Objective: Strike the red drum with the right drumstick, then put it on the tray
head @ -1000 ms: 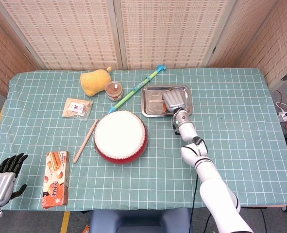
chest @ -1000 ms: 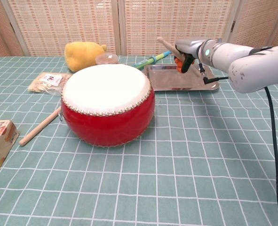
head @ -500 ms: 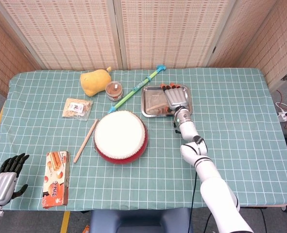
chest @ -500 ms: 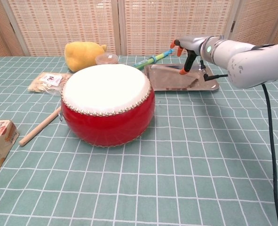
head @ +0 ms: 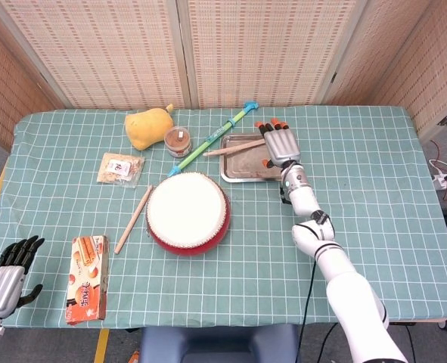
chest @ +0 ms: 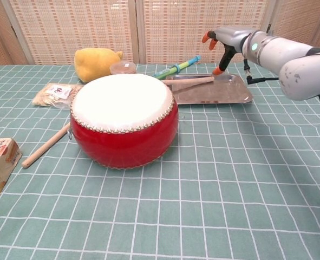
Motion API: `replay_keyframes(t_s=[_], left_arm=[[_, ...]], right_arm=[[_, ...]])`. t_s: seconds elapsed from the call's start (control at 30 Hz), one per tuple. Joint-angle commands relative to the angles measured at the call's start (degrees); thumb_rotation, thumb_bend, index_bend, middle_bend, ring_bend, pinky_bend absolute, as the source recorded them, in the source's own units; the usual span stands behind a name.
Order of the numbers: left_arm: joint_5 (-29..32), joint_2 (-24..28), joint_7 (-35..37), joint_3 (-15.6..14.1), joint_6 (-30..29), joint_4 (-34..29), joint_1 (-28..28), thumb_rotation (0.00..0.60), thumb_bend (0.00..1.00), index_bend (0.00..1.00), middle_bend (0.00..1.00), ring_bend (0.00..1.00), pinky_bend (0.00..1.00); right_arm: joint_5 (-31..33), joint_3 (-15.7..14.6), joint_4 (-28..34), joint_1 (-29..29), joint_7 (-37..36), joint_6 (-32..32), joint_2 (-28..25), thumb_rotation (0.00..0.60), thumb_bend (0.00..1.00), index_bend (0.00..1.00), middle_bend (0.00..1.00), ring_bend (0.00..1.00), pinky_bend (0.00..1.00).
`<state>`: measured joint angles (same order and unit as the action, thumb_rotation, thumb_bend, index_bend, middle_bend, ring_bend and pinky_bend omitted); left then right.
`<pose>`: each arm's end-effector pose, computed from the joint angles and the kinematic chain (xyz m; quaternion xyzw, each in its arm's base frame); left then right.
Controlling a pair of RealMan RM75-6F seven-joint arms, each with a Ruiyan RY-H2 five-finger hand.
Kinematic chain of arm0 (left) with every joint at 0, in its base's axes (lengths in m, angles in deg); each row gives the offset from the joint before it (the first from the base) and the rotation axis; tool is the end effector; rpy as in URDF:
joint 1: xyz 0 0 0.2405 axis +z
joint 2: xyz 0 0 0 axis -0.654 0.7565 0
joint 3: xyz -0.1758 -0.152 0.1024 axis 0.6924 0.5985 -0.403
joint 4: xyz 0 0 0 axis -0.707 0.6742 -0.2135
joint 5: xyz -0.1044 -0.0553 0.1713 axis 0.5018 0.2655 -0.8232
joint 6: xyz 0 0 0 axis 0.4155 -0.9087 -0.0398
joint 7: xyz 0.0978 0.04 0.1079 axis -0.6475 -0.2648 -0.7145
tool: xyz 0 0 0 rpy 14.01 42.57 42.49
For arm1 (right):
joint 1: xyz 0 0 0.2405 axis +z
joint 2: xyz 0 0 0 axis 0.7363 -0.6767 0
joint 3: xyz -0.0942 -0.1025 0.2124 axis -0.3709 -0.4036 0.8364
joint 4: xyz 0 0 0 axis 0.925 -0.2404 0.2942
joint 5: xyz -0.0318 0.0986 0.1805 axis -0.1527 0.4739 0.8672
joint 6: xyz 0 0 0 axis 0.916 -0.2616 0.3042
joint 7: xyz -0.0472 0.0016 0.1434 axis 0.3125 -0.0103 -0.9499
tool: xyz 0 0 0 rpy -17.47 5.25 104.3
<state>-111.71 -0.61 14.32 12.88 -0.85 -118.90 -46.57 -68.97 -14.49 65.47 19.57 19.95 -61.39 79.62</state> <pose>-0.3357 0.1800 0.1354 -0.6226 -0.4233 -0.3396 0.5639 -0.1306 -0.5265 -0.0022 0.6871 -0.3468 0.3483 0.5351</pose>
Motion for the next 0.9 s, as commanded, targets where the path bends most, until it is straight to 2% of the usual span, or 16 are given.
replay_keyframes(t_s=[0.03,0.13,0.2,0.43,0.57,0.73,0.9], left_arm=[[-0.19,-0.05,0.14,0.23,-0.10,0.00,-0.24,0.600,0.24,0.05,0.02,0.00,0.03],[-0.50,-0.12,0.23,0.53,-0.19,-0.01,-0.61,0.600,0.24,0.05,0.02,0.00,0.03],[-0.70,-0.12,0.23,0.79,-0.20,-0.10,-0.95,0.600,0.24,0.05,0.02,0.00,0.03],[-1.22,0.32,-0.15,1.76,-0.71,-0.80,-1.89,0.600,0.24,0.05,0.02,0.00,0.03],[-1.61,0.55,-0.55,2.07,-0.88,-1.51,-2.36,0.600,0.24,0.05,0.02,0.00,0.03],[-1.55,0.75,-0.82,2.42,-0.94,-2.39,-2.76,0.600,0.24,0.05,0.02,0.00,0.03],[-1.69,0.57,-0.74,2.82,-1.36,-3.20,-3.07,0.600,0.24,0.05,0.02,0.00,0.03]], right_arm=[[-3.06,-2.50,5.49,-5.08,-3.60,-7.55,-4.40,0.600,0.21,0.21,0.18,0.13,0.23],[-4.50,-4.00,11.55,-9.76,-3.98,-12.75,-8.95,0.600,0.21,0.23,0.18,0.15,0.27],[-4.87,-4.65,18.03,-13.39,-3.26,-16.28,-13.12,0.600,0.21,0.23,0.18,0.16,0.28],[-1.88,-5.53,48.44,-26.35,5.69,-26.22,-30.57,0.600,0.21,0.23,0.18,0.15,0.29],[-0.24,-6.27,62.56,-32.17,8.29,-30.57,-38.21,0.600,0.21,0.23,0.18,0.14,0.28],[-1.92,-8.56,75.18,-39.04,9.25,-37.55,-45.13,0.600,0.21,0.22,0.18,0.12,0.26],[-5.61,-12.00,80.18,-45.33,8.19,-44.15,-47.64,0.600,0.21,0.20,0.18,0.10,0.23]])
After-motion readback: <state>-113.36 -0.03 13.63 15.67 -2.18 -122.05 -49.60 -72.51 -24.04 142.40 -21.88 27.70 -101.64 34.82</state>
